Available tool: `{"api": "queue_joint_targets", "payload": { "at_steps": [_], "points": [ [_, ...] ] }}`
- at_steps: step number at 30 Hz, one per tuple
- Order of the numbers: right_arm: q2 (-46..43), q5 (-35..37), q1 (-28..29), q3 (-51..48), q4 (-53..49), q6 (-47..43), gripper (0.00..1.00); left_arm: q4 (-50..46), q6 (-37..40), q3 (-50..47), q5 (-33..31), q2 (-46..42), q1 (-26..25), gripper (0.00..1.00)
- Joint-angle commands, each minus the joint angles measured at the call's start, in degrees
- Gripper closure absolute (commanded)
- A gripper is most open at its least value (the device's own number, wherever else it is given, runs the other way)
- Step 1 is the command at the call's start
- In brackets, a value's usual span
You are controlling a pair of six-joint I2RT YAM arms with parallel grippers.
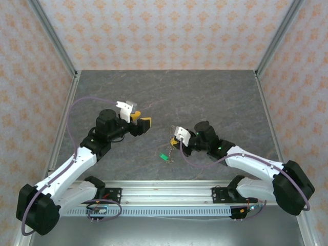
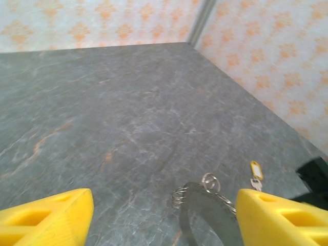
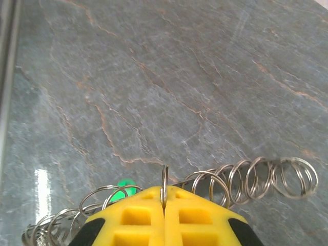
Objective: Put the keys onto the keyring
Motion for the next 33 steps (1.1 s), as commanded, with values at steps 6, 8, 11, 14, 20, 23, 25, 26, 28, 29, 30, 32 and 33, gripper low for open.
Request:
{"api": "queue_joint_targets", "payload": {
  "at_steps": [6, 8, 11, 14, 20, 23, 25, 26, 28, 29, 30, 32, 33],
  "points": [
    [-1.19, -6.25, -1.28, 1.97, 1.51, 1.85, 1.0, -5.59, 15.21, 4.87, 13.76, 6.96, -6.54, 0.44],
    [-1.0, -6.1, -1.46, 1.72, 0.72, 0.55, 1.0, -5.64, 18.65, 4.56, 15.31, 7.88, -8.33, 0.48],
    [-1.19, -7.17, -2.03, 1.29, 0.23, -0.12, 1.0, -5.91, 20.45, 4.67, 17.83, 9.56, -9.21, 0.49],
    [-1.34, -8.34, -2.25, 0.97, -0.03, -1.91, 1.0, -7.88, 22.34, 6.01, 19.62, 11.28, -9.27, 0.51],
    [0.14, -12.04, -3.83, 1.64, -0.43, -3.5, 1.0, -7.09, 24.48, 6.55, 21.63, 14.85, -9.21, 0.55],
    [0.7, -14.77, -5.34, 2.2, -2.0, -5.35, 1.0, -10.85, 27.76, 7.78, 22.75, 15.92, -9.38, 0.55],
    [0.87, -15.17, -5.35, 3.08, -4.41, -8.13, 1.0, -14.13, 31.96, 8.52, 23.06, 16.27, -9.64, 0.55],
    [1.09, -15.23, -5.35, 3.61, -5.78, -9.26, 1.0, -14.46, 33.07, 8.57, 22.94, 16.24, -9.81, 0.55],
    [1.61, -15.14, -5.3, 4.83, -8.3, -11.49, 1.0, -13.25, 33.42, 8.49, 22.54, 16.36, -10.0, 0.55],
    [1.73, -14.91, -5.37, 5.08, -8.68, -11.95, 1.0, -12.95, 33.43, 8.59, 22.69, 16.72, -10.02, 0.55],
    [2.0, -14.79, -5.31, 5.36, -9.11, -12.43, 1.0, -13.18, 33.7, 8.96, 22.97, 17.29, -10.05, 0.56],
    [2.59, -14.79, -5.37, 6.06, -9.56, -13.07, 1.0, -14.45, 35.01, 9.91, 23.99, 18.71, -10.08, 0.61],
    [2.81, -14.78, -5.29, 6.34, -9.71, -13.25, 1.0, -14.86, 35.52, 10.19, 24.75, 19.46, -10.12, 0.61]
  ]
}}
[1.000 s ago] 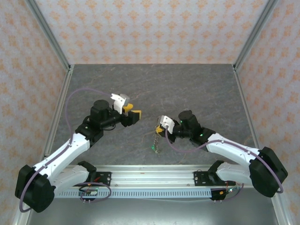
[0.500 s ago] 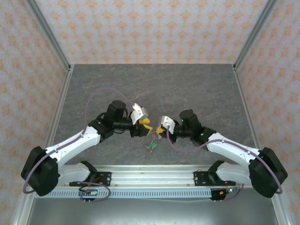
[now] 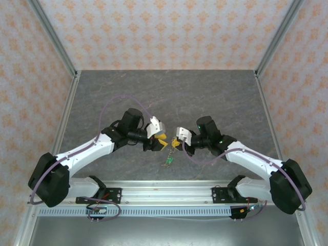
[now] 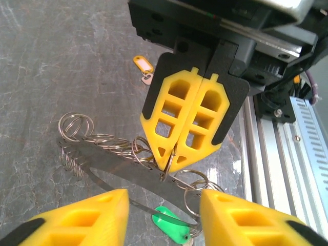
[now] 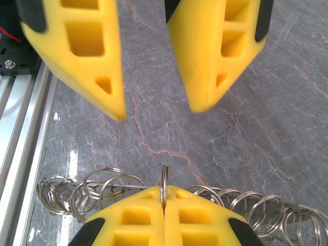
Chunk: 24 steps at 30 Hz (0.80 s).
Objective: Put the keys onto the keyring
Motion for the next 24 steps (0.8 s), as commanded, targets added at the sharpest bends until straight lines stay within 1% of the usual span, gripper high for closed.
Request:
{"api": "queue_joint_targets", "payload": {
  "at_steps": [1, 5, 9, 11, 20, 24],
  "points": [
    [0.76, -2.46, -0.15, 2.61, -1.13, -3.36, 1.0, -2.55, 4.14, 2.32, 3.34, 2.12, -0.62, 0.62],
    [0.72, -2.63, -0.11, 2.9, -1.02, -3.6, 1.0, -1.8, 4.67, 2.33, 3.29, 3.5, -0.86, 0.63],
    [0.77, -2.81, -0.09, 2.73, -0.34, -3.22, 1.0, -1.33, 5.41, 2.43, 1.81, 4.11, -1.26, 0.66],
    [2.11, -2.81, -0.1, 2.72, 0.18, -2.95, 1.0, -0.98, 5.46, 2.51, 1.76, 4.4, -1.39, 0.67],
    [2.42, -3.78, -0.15, 2.82, 1.52, -1.99, 1.0, -1.18, 6.42, 3.04, 1.27, 6.06, -2.1, 0.72],
    [2.24, -4.52, -0.14, 2.67, 2.07, -1.29, 1.0, 0.47, 6.36, 2.51, 0.75, 6.36, -2.18, 0.74]
  ]
}}
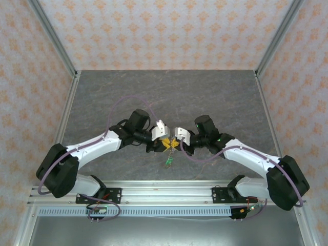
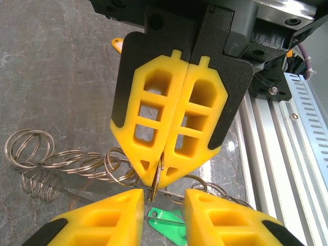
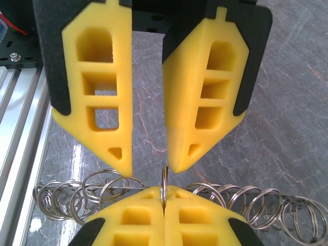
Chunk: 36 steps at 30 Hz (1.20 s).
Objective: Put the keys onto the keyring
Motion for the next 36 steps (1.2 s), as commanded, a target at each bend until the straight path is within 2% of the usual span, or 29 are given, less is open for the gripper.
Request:
{"api": "queue_joint_targets", "payload": {
  "at_steps": [1, 5, 10, 15, 23, 36],
  "points": [
    [-0.18, -3.14, -0.07, 1.32, 3.19, 0.6, 1.0, 1.95, 1.22, 0.85, -0.47, 0.5, -0.48, 0.74],
    [-0.52, -3.58, -0.09, 0.77, 5.14, 1.88, 1.0, 3.22, 0.8, 0.47, -0.63, 0.77, -0.7, 0.76],
    [-0.35, -3.68, -0.07, 0.67, 5.31, 1.99, 1.0, 3.74, 0.54, 0.53, -0.32, 0.89, -0.74, 0.84],
    [-0.59, -2.99, -0.13, 0.45, 4.35, 2.19, 1.0, 3.3, 0.89, 0.63, -1.04, 0.47, -0.88, 1.0],
    [-2.99, 2.61, -0.06, -2.77, 4.57, 1.69, 0.87, 7.64, -1.3, -1.67, -2.17, -0.48, -0.86, 1.0],
    [-2.82, 4.32, -0.06, -4.75, 9.28, 3.83, 0.89, 16.7, -6.95, -5.22, -2.46, -1.08, -0.85, 1.0]
  ]
}}
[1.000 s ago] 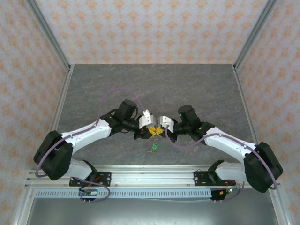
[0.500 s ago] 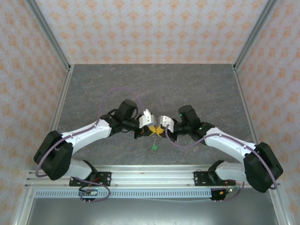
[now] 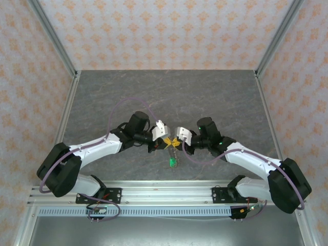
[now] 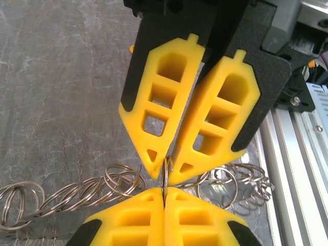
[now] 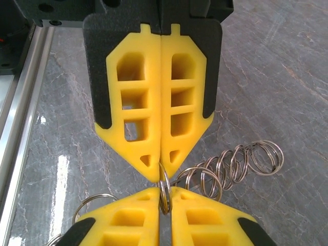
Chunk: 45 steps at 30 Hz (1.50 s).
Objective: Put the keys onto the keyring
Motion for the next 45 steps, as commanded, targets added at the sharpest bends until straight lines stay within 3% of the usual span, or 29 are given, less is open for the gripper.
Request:
{"api": "queue_joint_targets", "payload": {
  "at_steps": [1, 6, 11, 15, 19, 25, 29, 40, 45],
  "points": [
    [-0.88, 1.28, 0.03, -1.16, 3.32, 0.56, 0.89, 6.07, -2.23, -0.97, -0.01, -1.62, -0.24, 1.0],
    [-0.7, 2.27, 0.01, -1.14, 3.02, 0.51, 0.9, 7.7, -3.25, -2.05, -0.45, -2.05, -0.2, 1.0],
    [-0.21, 1.81, -0.02, -0.33, 2.76, 0.76, 1.0, 8.26, -3.82, -2.46, -0.73, -2.18, -0.21, 1.0],
    [0.19, 0.36, -0.01, 0.78, 2.02, 0.73, 1.0, 6.85, -3.52, -1.91, -0.45, -1.8, -0.27, 0.99],
    [0.41, -1.55, -0.02, 1.68, 2.36, 1.34, 1.0, 1.61, -0.36, -0.16, 0.74, -0.72, -0.32, 0.85],
    [1.79, -3.37, -0.01, 2.76, 2.86, 1.6, 1.0, -0.45, 1.17, 1.43, 1.96, -0.09, -0.44, 0.79],
    [2.08, -3.51, 0.05, 3.17, 2.63, 1.77, 1.0, -0.11, 1.1, 2.05, 1.65, -0.08, -0.51, 0.8],
    [1.07, -2.5, 0.03, 2.38, 3.77, 2.84, 1.0, -2.23, 2.51, 2.12, 0.55, 0.23, -0.59, 1.0],
    [-2.01, 1.66, -0.01, 0.72, 3.42, 4.25, 0.82, 0.12, 0.83, 1.26, -1.46, -0.96, -0.59, 1.0]
  ]
}}
